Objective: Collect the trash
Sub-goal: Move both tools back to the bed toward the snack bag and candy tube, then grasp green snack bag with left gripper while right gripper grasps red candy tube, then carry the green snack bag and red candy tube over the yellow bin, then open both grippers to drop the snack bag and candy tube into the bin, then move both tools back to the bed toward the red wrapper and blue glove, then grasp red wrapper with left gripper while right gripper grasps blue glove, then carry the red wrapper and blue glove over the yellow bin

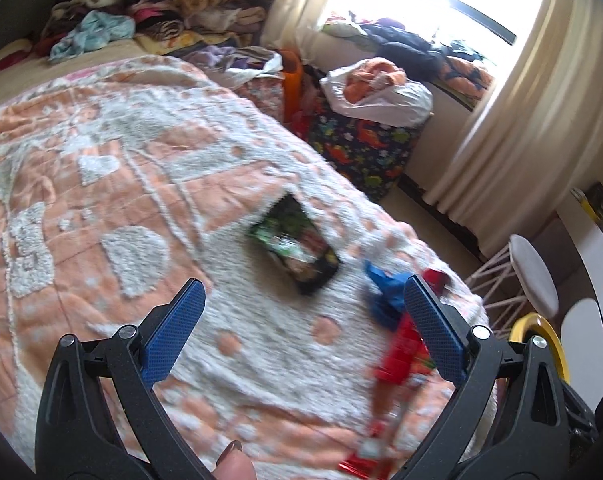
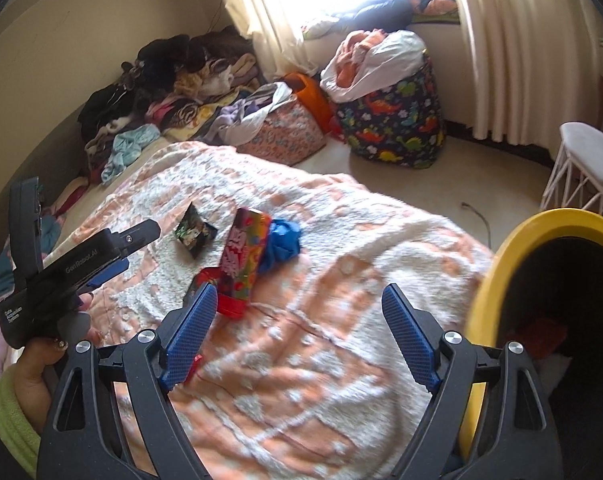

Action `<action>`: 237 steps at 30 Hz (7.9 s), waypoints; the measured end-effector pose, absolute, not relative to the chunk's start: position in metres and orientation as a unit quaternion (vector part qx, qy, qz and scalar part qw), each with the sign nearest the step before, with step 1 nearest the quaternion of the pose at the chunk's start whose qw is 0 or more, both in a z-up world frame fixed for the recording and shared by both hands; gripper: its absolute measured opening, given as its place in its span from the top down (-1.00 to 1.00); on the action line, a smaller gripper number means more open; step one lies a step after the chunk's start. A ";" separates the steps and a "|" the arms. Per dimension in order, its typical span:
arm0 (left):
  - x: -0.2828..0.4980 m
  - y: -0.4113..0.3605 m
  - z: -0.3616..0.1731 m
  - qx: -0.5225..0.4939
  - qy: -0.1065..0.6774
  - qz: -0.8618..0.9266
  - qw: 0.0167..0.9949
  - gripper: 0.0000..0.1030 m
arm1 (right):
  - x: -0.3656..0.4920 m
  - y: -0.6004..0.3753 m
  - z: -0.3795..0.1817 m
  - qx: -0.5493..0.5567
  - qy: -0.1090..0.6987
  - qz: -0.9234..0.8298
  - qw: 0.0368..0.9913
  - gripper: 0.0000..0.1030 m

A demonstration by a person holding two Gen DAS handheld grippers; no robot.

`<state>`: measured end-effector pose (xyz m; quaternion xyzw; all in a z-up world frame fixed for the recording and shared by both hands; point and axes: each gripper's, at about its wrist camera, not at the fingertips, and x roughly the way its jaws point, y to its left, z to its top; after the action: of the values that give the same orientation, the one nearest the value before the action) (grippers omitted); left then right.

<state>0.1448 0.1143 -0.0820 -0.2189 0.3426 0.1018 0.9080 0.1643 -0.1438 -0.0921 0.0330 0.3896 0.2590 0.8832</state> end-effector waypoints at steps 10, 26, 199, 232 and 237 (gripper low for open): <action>0.166 0.140 -0.111 -0.284 0.372 0.083 0.880 -0.17 | 0.197 -0.109 -0.110 0.055 0.426 0.272 0.861 -0.41; 0.197 0.143 -0.130 -0.316 0.384 0.063 0.866 0.07 | 0.203 -0.076 -0.136 0.056 0.467 0.317 0.824 0.31; 0.133 0.054 -0.126 -0.192 0.439 -0.011 0.878 0.10 | 0.248 -0.085 -0.132 0.015 0.467 0.311 0.828 -0.33; 0.160 -0.072 -0.073 -0.117 0.402 -0.124 0.900 0.82 | 0.178 -0.284 -0.076 0.107 0.368 0.222 0.897 0.68; 0.160 -0.102 -0.070 -0.098 0.404 -0.146 0.898 0.82 | 0.168 -0.317 -0.081 0.130 0.368 0.194 0.900 0.68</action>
<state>0.1604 -0.1017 -0.0702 -0.0975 0.4043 -0.1459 0.8976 0.1675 -0.3169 -0.0805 0.1297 0.3683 0.1937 0.9000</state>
